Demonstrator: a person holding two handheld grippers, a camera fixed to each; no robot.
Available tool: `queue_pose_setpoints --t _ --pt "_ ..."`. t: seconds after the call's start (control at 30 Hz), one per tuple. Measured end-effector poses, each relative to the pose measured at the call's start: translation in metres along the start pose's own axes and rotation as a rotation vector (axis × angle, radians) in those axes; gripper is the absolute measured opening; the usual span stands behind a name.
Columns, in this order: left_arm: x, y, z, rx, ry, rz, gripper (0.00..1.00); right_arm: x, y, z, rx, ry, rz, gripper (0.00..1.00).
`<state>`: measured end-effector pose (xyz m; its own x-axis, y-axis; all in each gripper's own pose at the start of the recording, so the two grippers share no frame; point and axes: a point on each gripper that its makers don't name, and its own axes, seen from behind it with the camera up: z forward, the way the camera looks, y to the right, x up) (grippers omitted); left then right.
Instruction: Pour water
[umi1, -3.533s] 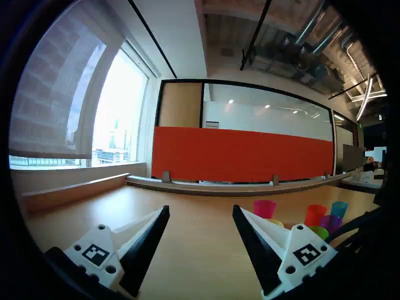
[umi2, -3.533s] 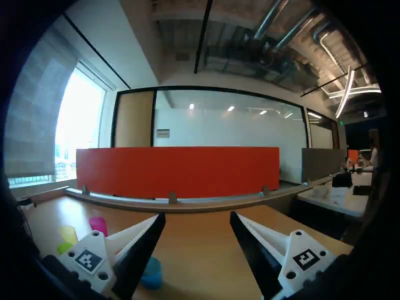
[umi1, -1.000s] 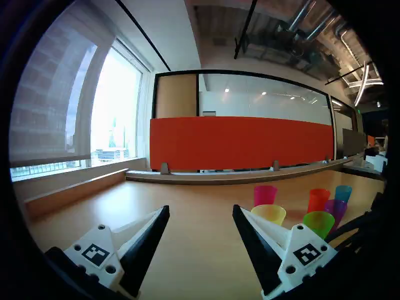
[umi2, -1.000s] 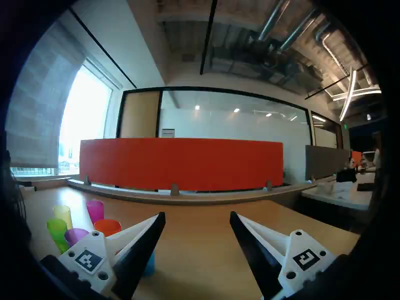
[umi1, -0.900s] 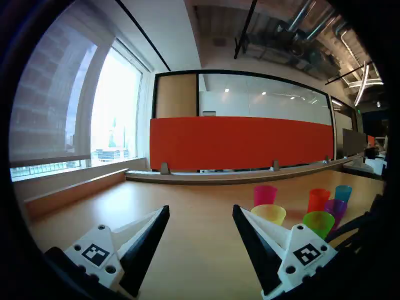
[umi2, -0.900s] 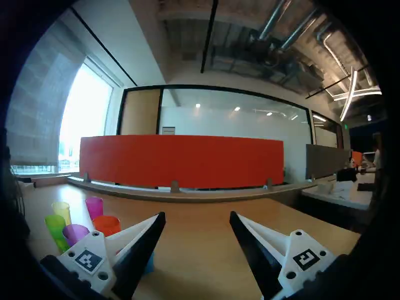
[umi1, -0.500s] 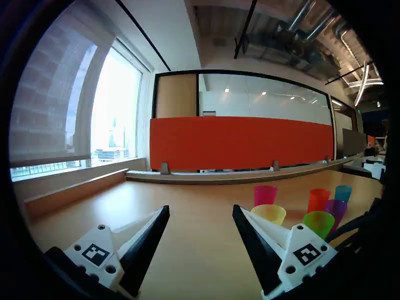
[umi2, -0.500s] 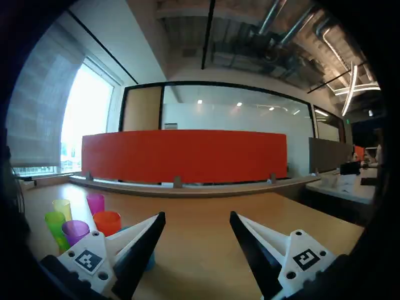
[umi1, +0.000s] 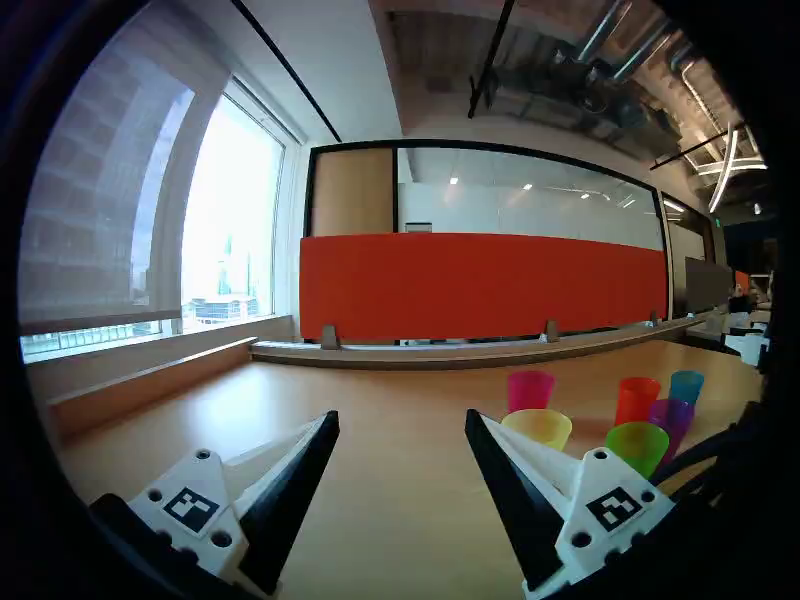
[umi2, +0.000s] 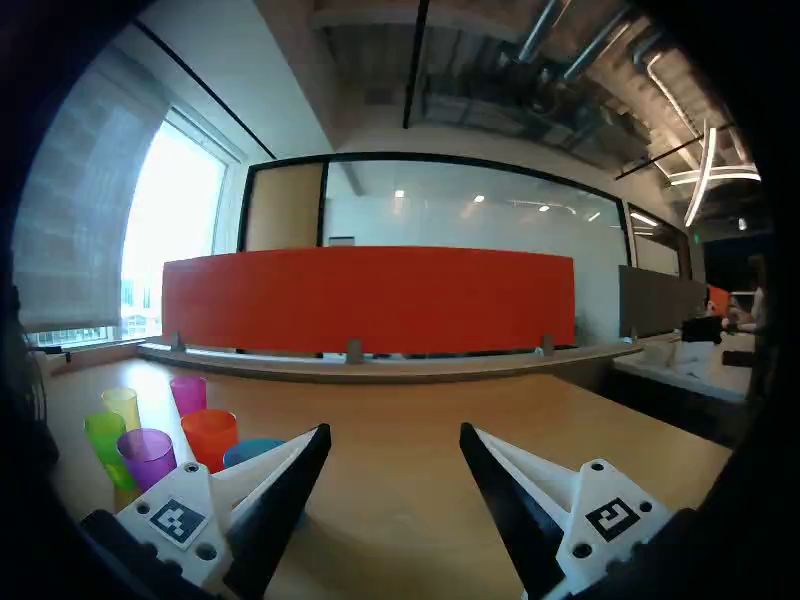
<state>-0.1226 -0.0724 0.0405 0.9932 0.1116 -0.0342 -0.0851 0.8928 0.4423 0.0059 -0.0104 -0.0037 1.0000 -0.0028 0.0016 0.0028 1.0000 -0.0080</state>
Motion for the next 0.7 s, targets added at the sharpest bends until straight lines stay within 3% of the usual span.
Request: queue_pose_setpoints --t 0.7 --pt "-0.0007 0.0013 -0.0007 0.000 0.000 0.000 0.93 -0.0001 -0.0012 -0.0018 0.012 -0.001 0.002 1.00"
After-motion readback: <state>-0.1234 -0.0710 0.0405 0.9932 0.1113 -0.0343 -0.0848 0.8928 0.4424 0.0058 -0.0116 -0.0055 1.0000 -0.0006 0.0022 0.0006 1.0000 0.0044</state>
